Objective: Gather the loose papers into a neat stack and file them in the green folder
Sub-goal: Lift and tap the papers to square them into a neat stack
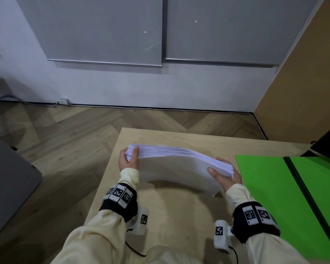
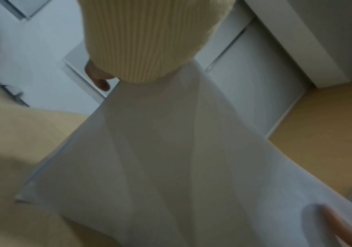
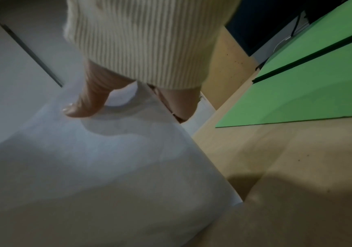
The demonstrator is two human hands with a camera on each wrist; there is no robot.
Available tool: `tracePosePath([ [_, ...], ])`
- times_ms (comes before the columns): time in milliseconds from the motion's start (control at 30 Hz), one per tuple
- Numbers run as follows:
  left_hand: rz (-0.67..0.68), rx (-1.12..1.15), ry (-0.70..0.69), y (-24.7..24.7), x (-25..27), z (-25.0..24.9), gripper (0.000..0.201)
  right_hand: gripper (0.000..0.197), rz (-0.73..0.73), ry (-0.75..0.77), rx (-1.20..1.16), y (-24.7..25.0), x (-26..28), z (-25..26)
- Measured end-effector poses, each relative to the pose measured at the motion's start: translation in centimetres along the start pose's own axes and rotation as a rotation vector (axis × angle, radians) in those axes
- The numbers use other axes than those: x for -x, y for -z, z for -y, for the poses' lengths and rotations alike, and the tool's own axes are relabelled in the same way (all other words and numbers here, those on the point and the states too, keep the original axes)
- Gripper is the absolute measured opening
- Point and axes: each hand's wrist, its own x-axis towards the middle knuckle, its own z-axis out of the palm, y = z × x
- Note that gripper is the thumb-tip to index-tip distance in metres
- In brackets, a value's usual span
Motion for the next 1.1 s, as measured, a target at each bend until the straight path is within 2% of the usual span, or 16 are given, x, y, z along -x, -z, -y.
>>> tracePosePath([
  [167,0.016,0.044,0.039,-0.1,-0.7,-0.2,0.010,0.038,0.091,-0.037,0.098,0.2,0.2,0.5],
  [267,0.165,-0.008,0.065,0.4,-0.7,-0.6,0.015,0.048,0.009,-0.163,0.184,0.3,0.0,0.7],
  [333,0.306,-0.012,0.055,0.7,-0.4,-0.9,0.042,0.062,-0.037,-0.234,0.191,0.1,-0.5,0.8],
  [400,0.405,-0.060,0.030,0.7,-0.4,-1.1,0.072,0.061,-0.063,-0.257,0.152,-0.4,-0.7,1.4],
  [433,0.422,-0.106,0.008,0.7,-0.3,-1.2,0.078,0.056,-0.066,-0.249,0.136,-0.6,-0.6,1.9],
  [500,0.394,-0.144,-0.041,0.5,0.0,-1.6,0.072,0.051,-0.047,-0.209,0.140,-0.8,-0.6,2.9],
  [567,0.290,-0.117,-0.074,0.4,0.3,-2.1,0.058,0.055,-0.021,-0.153,0.140,-0.8,-0.5,3.5],
  [667,0.096,-0.012,-0.034,1.0,-0.2,-1.8,0.025,0.083,0.036,-0.046,0.120,-0.4,0.2,3.2],
  [700,0.072,-0.027,-0.034,1.4,-0.7,-1.4,0.016,0.079,0.044,-0.020,0.106,-0.4,0.5,2.9],
  [767,0.098,-0.153,-0.034,2.0,-1.7,-0.1,0.003,0.035,0.052,-0.012,0.075,-0.2,0.7,1.9],
  [800,0.116,-0.195,-0.030,2.3,-2.0,0.3,0.005,0.022,0.023,-0.020,0.098,-0.2,0.6,1.7],
  [900,0.136,-0.269,-0.033,2.7,-2.5,0.3,0.010,0.027,-0.035,-0.026,0.161,-0.2,0.3,1.9],
  [967,0.138,-0.423,-0.107,2.7,-2.2,-0.8,0.020,0.028,-0.058,0.014,0.175,-0.5,0.3,3.6],
  [1000,0.145,-0.610,-0.199,2.5,-1.7,-1.6,0.037,0.027,-0.059,0.052,0.180,-0.7,0.2,4.4],
  [1067,0.225,-0.957,-0.470,1.5,0.3,-3.9,0.070,0.023,-0.031,0.160,0.216,-1.2,0.2,6.5],
  [1100,0.332,-1.033,-0.593,0.6,1.7,-5.3,0.075,0.019,-0.003,0.222,0.237,-1.6,0.4,7.7],
])
